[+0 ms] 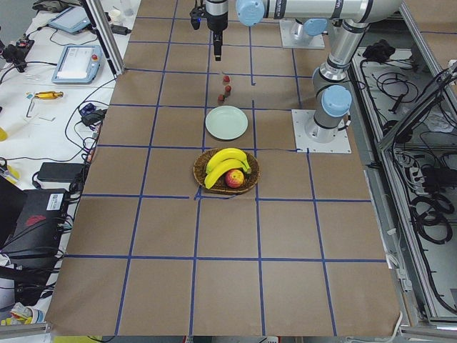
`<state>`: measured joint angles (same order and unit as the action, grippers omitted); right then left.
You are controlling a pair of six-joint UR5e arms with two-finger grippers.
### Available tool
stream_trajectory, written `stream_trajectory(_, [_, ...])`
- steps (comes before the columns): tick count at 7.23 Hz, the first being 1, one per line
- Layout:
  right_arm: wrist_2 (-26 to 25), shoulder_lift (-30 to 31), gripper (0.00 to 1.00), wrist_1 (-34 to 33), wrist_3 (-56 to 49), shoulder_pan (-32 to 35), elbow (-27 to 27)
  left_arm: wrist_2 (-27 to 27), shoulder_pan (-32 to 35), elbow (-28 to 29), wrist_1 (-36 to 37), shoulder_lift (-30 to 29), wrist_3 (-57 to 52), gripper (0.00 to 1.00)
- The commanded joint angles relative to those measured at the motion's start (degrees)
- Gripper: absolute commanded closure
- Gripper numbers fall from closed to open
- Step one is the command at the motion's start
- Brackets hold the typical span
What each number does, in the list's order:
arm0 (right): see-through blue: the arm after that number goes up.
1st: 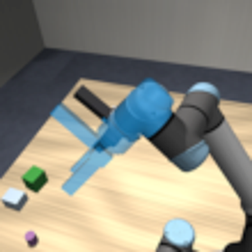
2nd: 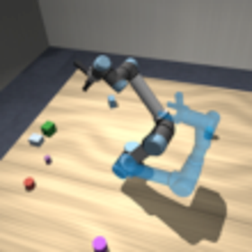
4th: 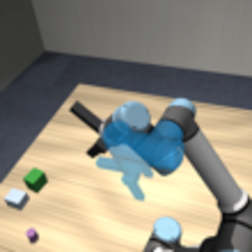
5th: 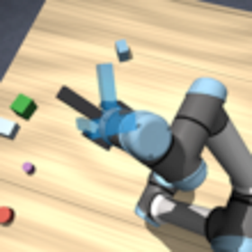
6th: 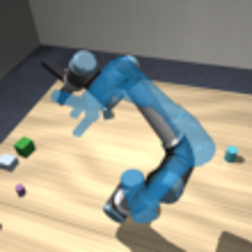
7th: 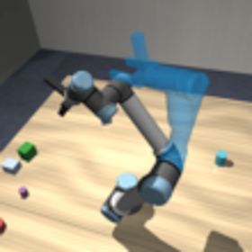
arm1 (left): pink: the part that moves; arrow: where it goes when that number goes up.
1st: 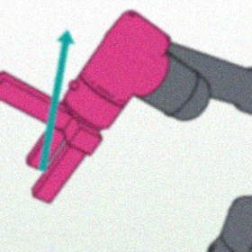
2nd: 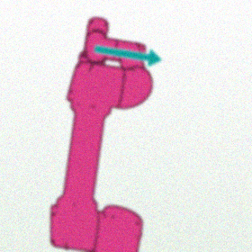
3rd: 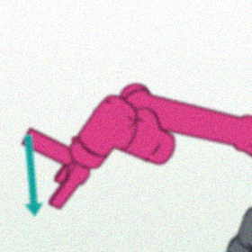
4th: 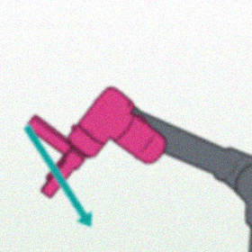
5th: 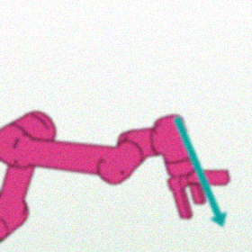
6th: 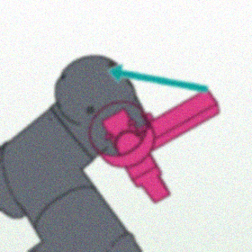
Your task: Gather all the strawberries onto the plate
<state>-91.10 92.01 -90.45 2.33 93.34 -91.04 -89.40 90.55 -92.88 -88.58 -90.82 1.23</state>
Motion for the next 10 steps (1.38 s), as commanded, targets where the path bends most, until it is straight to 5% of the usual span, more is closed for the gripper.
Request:
stream_trajectory(1, [-0.04, -0.08, 0.0, -0.08, -0.05, -0.44, -0.36, 0.27, 0.86, -5.69, 5.75, -3.73, -0.44, 0.0])
stream_trajectory(4, [0.04, -0.08, 0.0, -0.08, 0.04, -0.35, -0.54, 4.56, 1.12, -16.17, 24.29, -10.32, 1.65, 0.03])
stream_trajectory(8, [0.04, -0.17, 0.0, 0.01, 0.04, -0.35, -0.54, 3.8, 4.54, -16.8, 29.61, -20.35, 14.38, 0.17])
stream_trajectory(10, [-0.04, -0.17, 0.0, 0.1, 0.04, -0.44, -0.63, 2.66, 5.25, -17.24, 29.7, -21.06, 15.02, 0.36])
